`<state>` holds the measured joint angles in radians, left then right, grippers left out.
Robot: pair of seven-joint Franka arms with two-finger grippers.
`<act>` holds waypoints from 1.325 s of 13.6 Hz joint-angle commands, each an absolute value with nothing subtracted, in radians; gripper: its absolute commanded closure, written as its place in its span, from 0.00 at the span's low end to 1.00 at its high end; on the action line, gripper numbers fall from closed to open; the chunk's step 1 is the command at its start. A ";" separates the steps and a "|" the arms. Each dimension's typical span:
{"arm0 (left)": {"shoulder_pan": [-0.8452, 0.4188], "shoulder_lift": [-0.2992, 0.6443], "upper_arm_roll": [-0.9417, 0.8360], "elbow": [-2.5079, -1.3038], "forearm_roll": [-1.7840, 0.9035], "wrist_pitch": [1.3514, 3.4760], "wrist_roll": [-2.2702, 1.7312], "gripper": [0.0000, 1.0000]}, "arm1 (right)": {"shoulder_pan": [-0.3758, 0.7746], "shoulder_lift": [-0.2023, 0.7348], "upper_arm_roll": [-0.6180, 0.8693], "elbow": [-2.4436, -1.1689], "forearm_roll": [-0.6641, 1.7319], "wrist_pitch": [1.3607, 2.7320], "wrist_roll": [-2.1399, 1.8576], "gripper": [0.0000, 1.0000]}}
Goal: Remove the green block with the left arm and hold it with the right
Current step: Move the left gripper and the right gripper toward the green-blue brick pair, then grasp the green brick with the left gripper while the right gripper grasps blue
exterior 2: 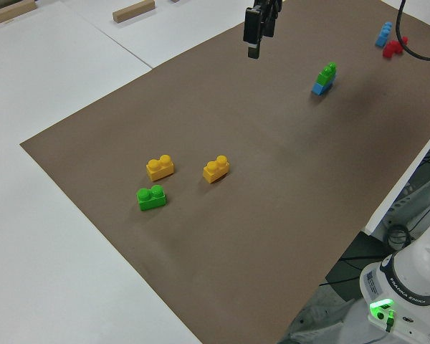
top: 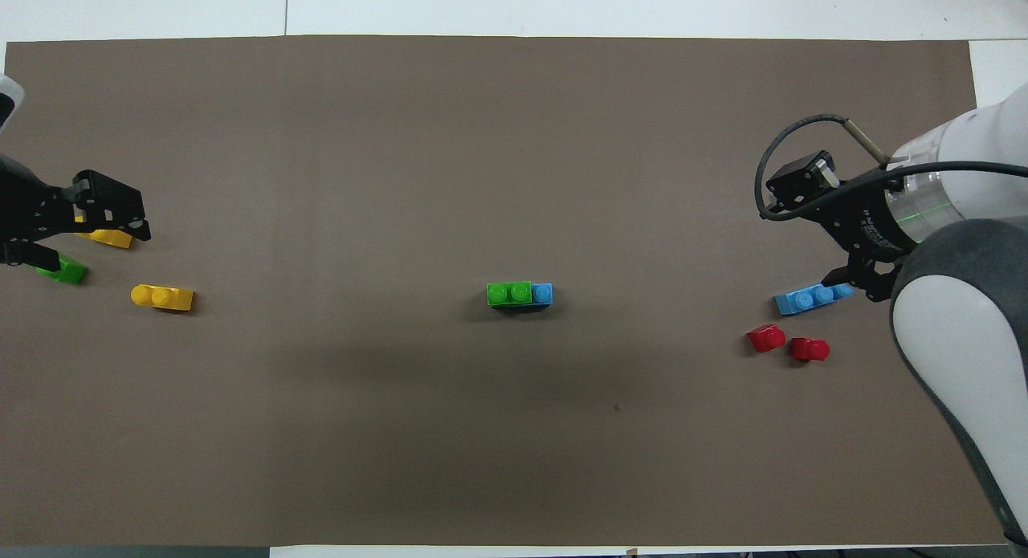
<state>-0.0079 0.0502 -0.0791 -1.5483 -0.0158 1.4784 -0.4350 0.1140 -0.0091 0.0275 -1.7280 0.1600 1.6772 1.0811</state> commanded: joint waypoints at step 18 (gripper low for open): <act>-0.520 -0.032 -0.074 -1.983 -0.067 2.031 -2.086 0.00 | 0.304 0.101 0.028 -2.054 0.566 2.251 1.522 0.00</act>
